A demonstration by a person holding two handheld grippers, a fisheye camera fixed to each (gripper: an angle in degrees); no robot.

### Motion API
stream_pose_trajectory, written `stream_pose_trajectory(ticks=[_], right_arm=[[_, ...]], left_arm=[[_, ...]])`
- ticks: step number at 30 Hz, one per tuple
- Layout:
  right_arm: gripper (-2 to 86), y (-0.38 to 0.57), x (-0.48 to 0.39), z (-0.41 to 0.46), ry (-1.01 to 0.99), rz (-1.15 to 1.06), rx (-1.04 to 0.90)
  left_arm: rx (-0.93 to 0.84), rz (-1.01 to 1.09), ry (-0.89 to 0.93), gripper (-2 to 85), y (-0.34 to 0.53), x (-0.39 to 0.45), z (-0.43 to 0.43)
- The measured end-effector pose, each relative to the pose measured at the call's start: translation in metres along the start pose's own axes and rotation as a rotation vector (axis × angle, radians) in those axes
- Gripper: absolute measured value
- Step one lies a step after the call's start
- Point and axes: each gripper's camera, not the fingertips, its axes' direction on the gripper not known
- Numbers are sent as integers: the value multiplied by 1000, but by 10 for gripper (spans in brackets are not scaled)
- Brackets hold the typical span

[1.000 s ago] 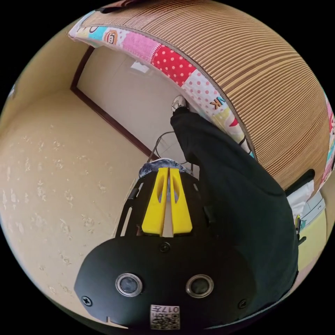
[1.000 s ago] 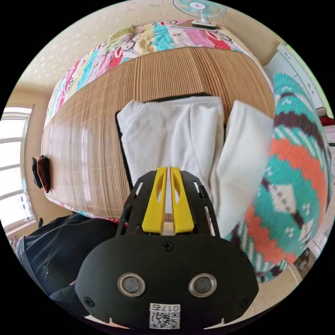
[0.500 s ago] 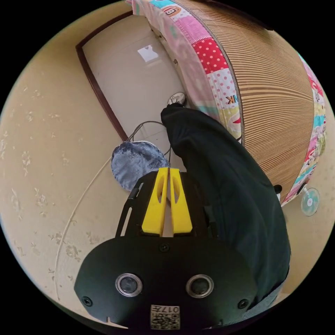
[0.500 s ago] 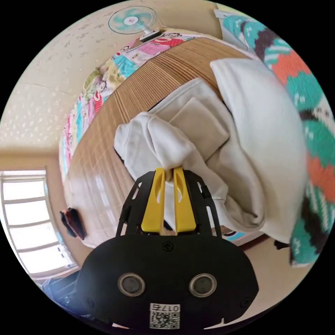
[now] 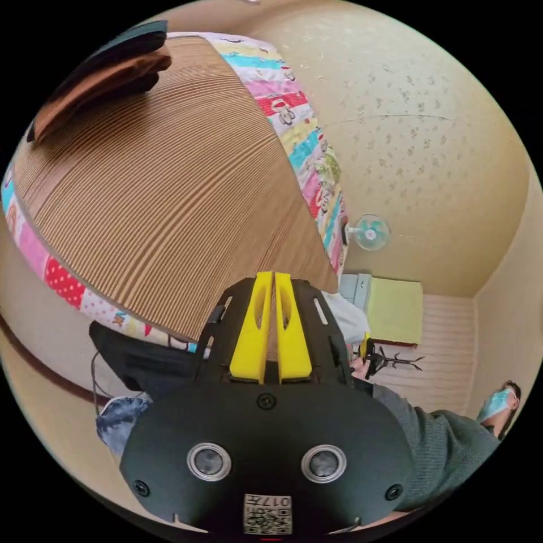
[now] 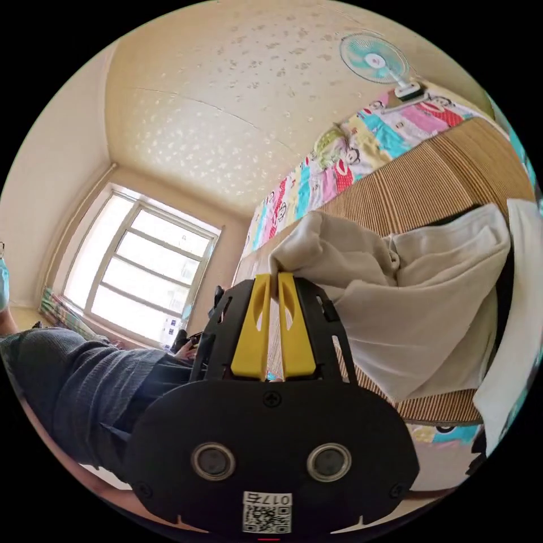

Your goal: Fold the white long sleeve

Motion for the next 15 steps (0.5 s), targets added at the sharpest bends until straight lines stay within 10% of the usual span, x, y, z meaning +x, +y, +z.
stream_pose_trajectory(ticks=[6, 15], right_arm=[[27, 6, -106, -22, -109, -264, 155], [22, 91, -263, 117, -442, -560, -142]], left_arm=[[-200, 417, 491, 83, 13, 114, 23], [-596, 555, 355, 227, 78, 240, 56]])
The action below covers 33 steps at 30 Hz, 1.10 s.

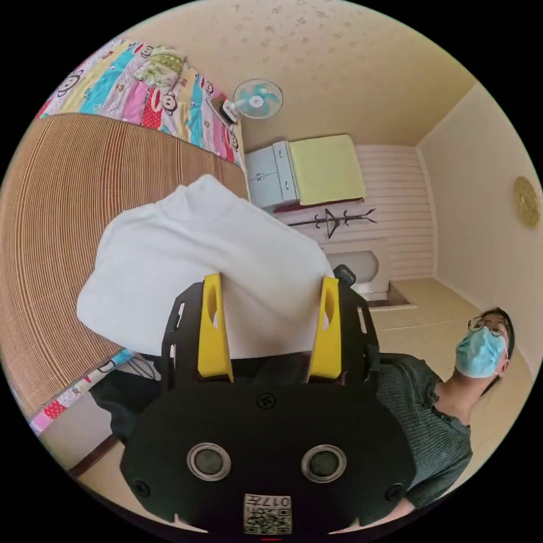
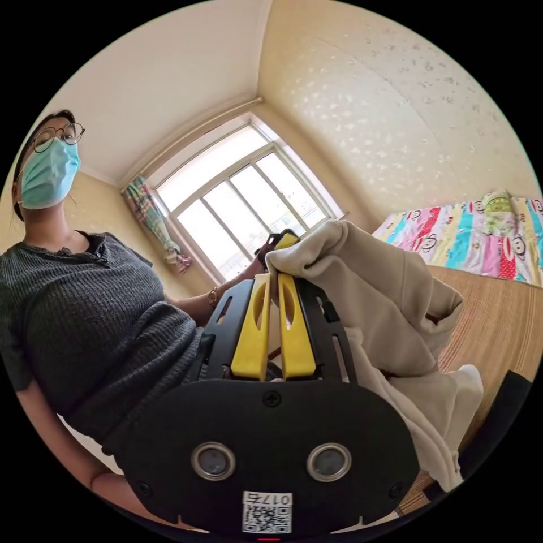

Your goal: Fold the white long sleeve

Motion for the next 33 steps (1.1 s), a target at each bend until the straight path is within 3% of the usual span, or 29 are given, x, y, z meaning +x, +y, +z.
stream_pose_trajectory(ticks=[2, 4, 7, 9, 13, 18, 22, 26, 29, 31, 33], right_arm=[[20, 15, -4, 38, -62, 54, -30], [22, 25, -11, 49, -36, 72, -61], [25, 34, -38, 59, -62, 3, -73], [27, 37, -57, 65, -133, -39, -24], [39, 37, -100, 71, -268, -216, -26], [80, 55, -122, 25, -160, -305, 178], [189, 72, -111, 0, 90, -206, 360], [220, 72, -80, 33, 72, -137, 240], [216, 69, -40, 84, -163, -54, 102], [145, 68, -21, 128, -484, -64, -15], [74, 72, -11, 141, -688, -66, 49]], left_arm=[[-166, -61, -70, 211, 1, -8, 17], [-197, -100, -54, 170, 17, -21, 19], [-141, -5, 178, 113, 51, -28, 5], [-67, 205, 380, 79, 79, -11, -15], [-6, 580, 590, 63, 117, 35, -53], [-113, 1029, 719, 65, 154, 118, -96], [-113, 1188, 766, 67, 172, 156, -105], [-154, 1236, 957, 68, 179, 170, -86], [-194, 1182, 1102, 70, 178, 165, -58], [-217, 1122, 1132, 70, 178, 159, -44], [-217, 1081, 1113, 71, 180, 150, -39]])
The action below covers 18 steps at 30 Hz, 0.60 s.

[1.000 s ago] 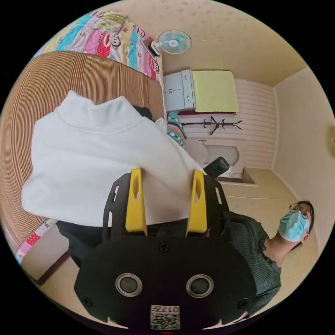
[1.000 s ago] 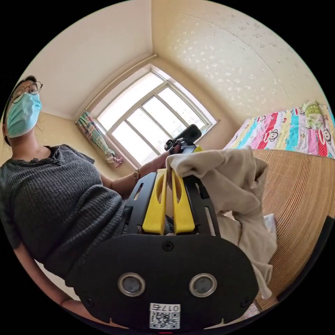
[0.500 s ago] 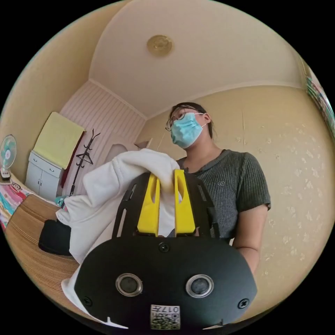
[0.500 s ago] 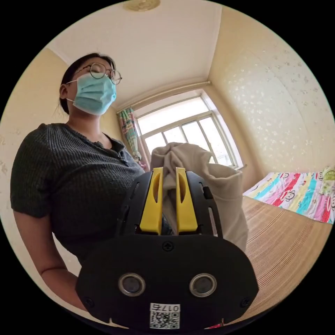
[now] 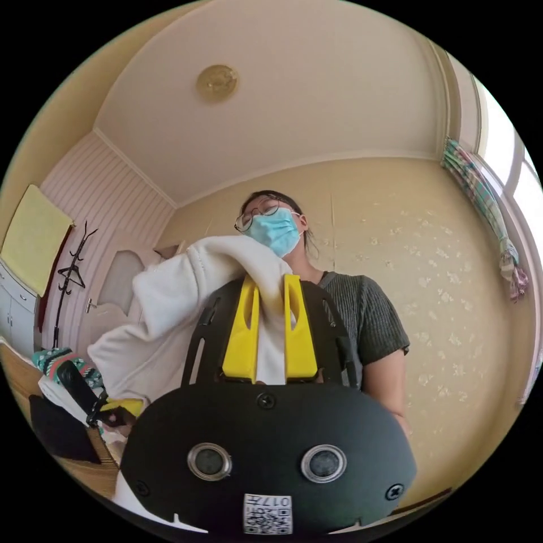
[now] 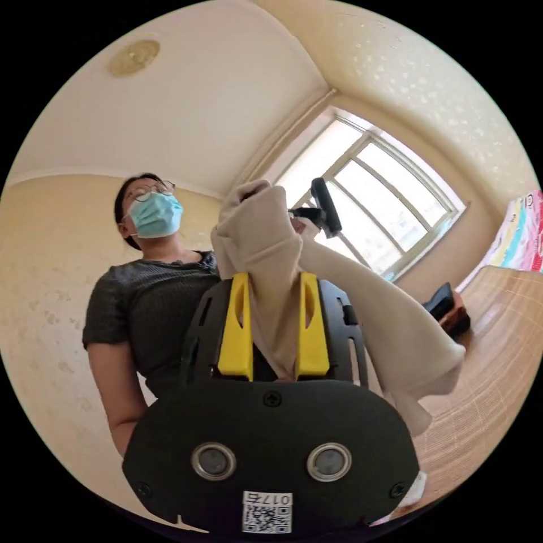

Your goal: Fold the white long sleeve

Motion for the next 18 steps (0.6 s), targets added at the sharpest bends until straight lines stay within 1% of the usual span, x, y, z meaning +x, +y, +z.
stream_pose_trajectory(ticks=[1, 2, 4, 5, 6, 7, 8, 9, 11, 14, 18], right_arm=[[54, 3, 1, -1, -36, -40, 65], [51, 4, -2, -3, -19, -57, 98], [40, -3, -26, -12, 181, -124, 191], [38, -6, -34, -15, 233, -139, 210], [36, -16, -51, -20, 372, -148, 243], [35, -27, -69, -21, 548, -150, 257], [35, -33, -78, -20, 617, -158, 264], [34, -41, -92, -18, 660, -197, 275], [34, -50, -108, -11, 666, -254, 304], [34, -62, -131, 14, 753, -341, 354], [34, -76, -147, 52, 860, -397, 425]], left_arm=[[3, -3, -14, 71, 2, 2, -1], [13, -11, -55, 71, 5, 7, -5], [4, -71, -154, 72, 11, 13, -15], [-18, -126, -242, 73, 17, 16, -25], [-10, -168, -363, 73, 26, 21, -36], [2, -182, -430, 74, 31, 25, -41], [16, -224, -556, 76, 41, 28, -48], [21, -287, -656, 80, 51, 26, -53], [10, -326, -723, 94, 66, 19, -53], [73, -385, -791, 129, 91, 3, -51], [110, -417, -987, 167, 114, -15, -40]])
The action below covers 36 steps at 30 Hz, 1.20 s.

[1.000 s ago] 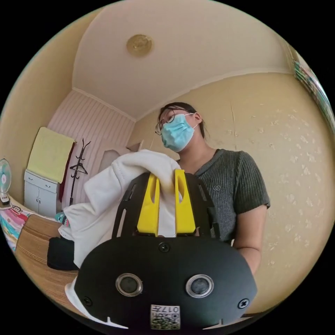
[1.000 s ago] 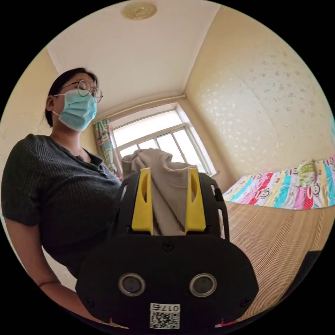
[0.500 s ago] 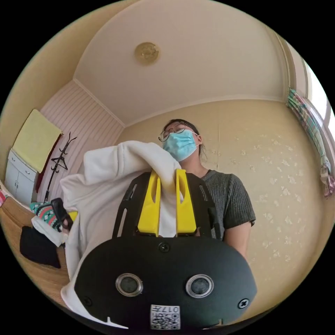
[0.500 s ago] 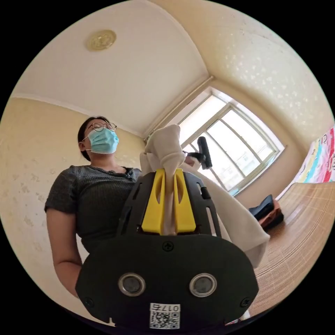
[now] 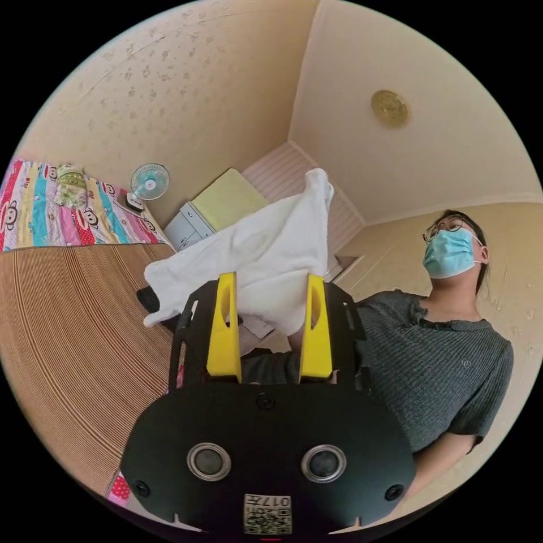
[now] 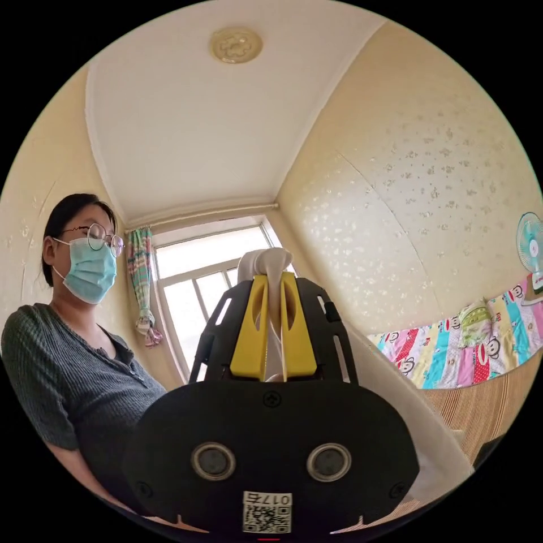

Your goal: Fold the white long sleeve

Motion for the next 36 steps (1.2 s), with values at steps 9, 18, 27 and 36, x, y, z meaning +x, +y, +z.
stream_pose_trajectory(ticks=[9, 18, 27, 36], right_arm=[[34, 17, -117, 44, 532, -402, 107], [33, 51, -164, 97, 867, -460, 125], [32, 92, -174, 140, 907, -312, 18], [32, 151, -168, 104, 203, -441, -388]], left_arm=[[-84, 105, -129, 200, -2, 41, 83], [-138, 147, -277, 203, -9, 82, 164], [-34, 50, -533, 15, -1, 89, 146], [481, 265, -609, 0, 5, 183, 33]])
